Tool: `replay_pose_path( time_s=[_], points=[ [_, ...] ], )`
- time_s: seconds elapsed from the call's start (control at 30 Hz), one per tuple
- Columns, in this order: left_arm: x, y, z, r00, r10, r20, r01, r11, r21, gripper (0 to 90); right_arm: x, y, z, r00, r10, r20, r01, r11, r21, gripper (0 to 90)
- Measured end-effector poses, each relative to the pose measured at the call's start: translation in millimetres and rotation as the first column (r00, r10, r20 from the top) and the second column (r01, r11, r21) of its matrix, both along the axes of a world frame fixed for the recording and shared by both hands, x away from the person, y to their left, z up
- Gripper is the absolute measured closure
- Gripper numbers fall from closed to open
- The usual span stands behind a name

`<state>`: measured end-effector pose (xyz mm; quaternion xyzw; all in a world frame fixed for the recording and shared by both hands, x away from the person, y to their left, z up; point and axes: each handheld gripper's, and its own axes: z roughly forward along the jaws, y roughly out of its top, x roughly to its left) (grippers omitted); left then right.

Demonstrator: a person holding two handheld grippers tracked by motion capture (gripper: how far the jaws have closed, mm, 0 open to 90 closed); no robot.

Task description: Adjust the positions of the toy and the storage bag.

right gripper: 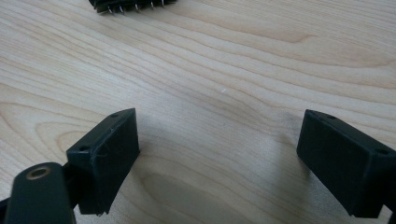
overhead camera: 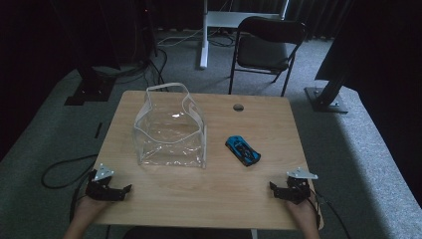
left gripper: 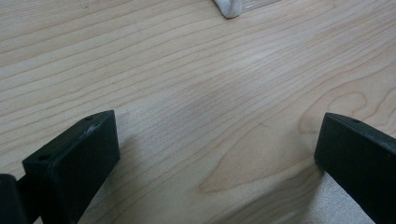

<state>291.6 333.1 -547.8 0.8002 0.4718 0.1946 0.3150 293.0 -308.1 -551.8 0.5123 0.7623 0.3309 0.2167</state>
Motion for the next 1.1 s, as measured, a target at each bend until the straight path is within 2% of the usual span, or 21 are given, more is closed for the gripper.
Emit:
replay_pose_path(
  time_s=[0.2, 0.37, 0.43, 0.5, 0.53, 0.7, 0.93, 1.03, 1.1],
  points=[
    [-0.4, -0.1, 0.1, 1.0, 0.004, -0.001, -0.004, 1.0, 0.0, 0.4, -1.2, 0.0, 0.5, 1.0, -0.005, -0.004, 0.005, 1.0, -0.002, 12.5],
    [-0.3, -0.2, 0.1, 1.0, 0.004, -0.001, -0.004, 1.0, 0.001, 0.5, -3.1, 4.1, 4.2, 0.9992, 0.018, -0.037, -0.018, 1.0, -0.009, 13.2],
    [-0.3, -0.2, 0.1, 1.0, 0.004, -0.001, -0.004, 1.0, 0.0, 0.4, -3.5, 8.0, 6.5, 0.9983, 0.042, -0.04, -0.042, 0.999, 0.01, 13.6],
    [-0.3, -0.1, 0.1, 1.0, 0.004, -0.001, -0.004, 1.0, 0.0, 0.5, -3.5, 8.0, 6.5, 0.9983, 0.042, -0.04, -0.042, 0.999, 0.01, 13.6],
    [-0.3, 0.0, 0.1, 1.0, 0.002, -0.001, -0.002, 1.0, 0.001, 0.5, -0.7, 11.9, 10.1, 0.9965, 0.067, -0.051, -0.065, 0.997, 0.046, 13.5],
    [-0.3, 0.0, 0.1, 1.0, 0.002, -0.001, -0.002, 1.0, 0.001, 0.5, 5.3, 21.0, 22.2, 0.9939, 0.105, -0.031, -0.103, 0.992, 0.067, 13.5],
    [-0.3, 0.0, 0.1, 1.0, 0.002, -0.001, -0.002, 1.0, 0.001, 0.5, 18.0, 32.4, 31.6, 0.9901, 0.14, -0.012, -0.139, 0.988, 0.069, 13.5],
    [-0.4, 0.0, 0.2, 1.0, 0.002, -0.002, -0.002, 1.0, 0.001, 0.5, 29.3, 40.0, 37.0, 0.9883, 0.153, 0.003, -0.153, 0.986, 0.067, 13.5],
    [-0.3, 0.0, 0.1, 1.0, 0.002, -0.001, -0.002, 1.0, 0.001, 0.5, 34.9, 43.6, 40.1, 0.9865, 0.164, 0.009, -0.164, 0.983, 0.086, 13.5]
  ],
)
